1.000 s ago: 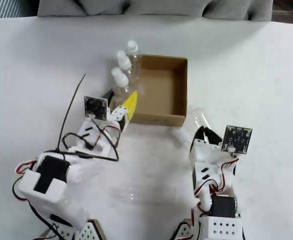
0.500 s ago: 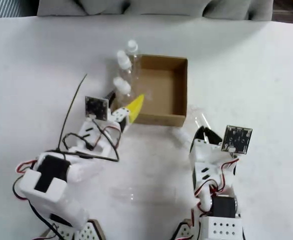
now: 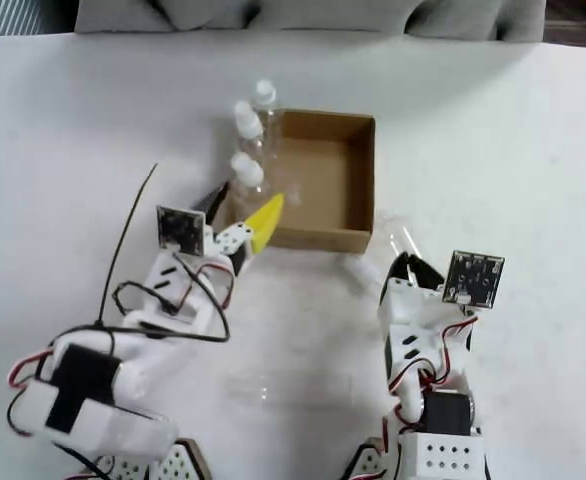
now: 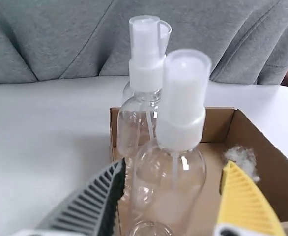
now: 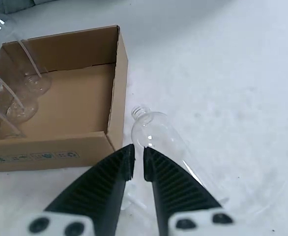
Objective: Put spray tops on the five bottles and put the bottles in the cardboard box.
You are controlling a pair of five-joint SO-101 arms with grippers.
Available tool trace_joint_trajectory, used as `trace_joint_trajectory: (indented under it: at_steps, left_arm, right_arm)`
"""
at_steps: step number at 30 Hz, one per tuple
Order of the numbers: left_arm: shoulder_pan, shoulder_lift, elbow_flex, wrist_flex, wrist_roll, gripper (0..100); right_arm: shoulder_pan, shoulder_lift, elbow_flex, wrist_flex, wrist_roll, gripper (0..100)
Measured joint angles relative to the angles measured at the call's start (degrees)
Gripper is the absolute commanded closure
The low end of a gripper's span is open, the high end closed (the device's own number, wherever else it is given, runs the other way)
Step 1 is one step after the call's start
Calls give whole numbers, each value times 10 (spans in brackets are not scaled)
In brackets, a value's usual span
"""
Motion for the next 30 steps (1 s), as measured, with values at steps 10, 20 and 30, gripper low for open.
trace_joint_trajectory:
  at_steps: [10, 20, 30]
  left_arm:
    - [0, -242, 111, 164, -45, 699]
    - [-29, -584, 142, 542, -50, 699]
    - [-56, -889, 116, 974, -50, 901]
  right_arm:
    - [0, 0, 0, 0, 0, 982]
    - [0, 0, 0, 0, 0, 982]
    - [16, 0, 0, 0, 0, 982]
